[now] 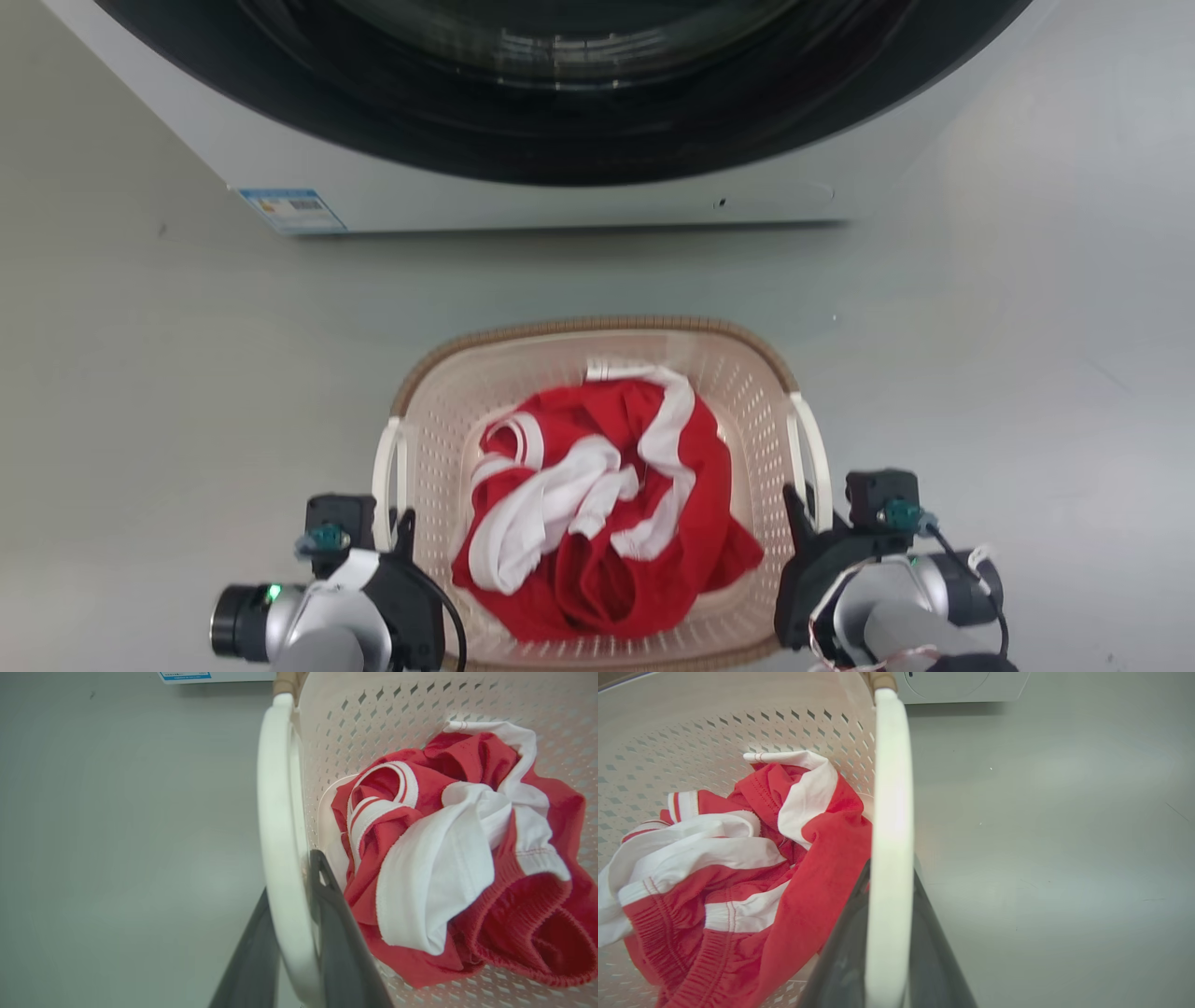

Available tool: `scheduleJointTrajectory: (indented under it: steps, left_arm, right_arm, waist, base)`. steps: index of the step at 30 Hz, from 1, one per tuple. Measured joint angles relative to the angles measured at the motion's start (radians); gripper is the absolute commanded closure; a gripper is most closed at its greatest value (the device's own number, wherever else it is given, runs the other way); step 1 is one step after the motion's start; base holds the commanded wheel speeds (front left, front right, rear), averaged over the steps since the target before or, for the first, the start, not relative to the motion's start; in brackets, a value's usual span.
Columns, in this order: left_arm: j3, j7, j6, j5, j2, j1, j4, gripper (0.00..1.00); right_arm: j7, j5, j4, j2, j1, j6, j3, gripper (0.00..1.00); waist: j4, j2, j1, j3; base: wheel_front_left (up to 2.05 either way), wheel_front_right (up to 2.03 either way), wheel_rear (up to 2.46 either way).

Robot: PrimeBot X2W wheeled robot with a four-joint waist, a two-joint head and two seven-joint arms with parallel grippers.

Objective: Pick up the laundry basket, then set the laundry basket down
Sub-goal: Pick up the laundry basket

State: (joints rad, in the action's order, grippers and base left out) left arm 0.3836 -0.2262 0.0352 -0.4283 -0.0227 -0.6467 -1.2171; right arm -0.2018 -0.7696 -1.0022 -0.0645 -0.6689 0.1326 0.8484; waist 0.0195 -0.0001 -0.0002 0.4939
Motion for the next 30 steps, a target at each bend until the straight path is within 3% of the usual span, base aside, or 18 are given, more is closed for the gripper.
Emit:
scheduleJointTrajectory:
  steps: [30]
  left_arm:
    - [0.185,0.155,-0.019,-0.137,-0.015,0.355,0.026,1.0]
  right_arm:
    - [0.163,-0.193,-0.002,0.002,0.331,0.004,0.15,1.0]
  waist:
    - [-0.018,-0.0002,0.0,-0.423]
  base:
    - [0.0,0.0,0.0]
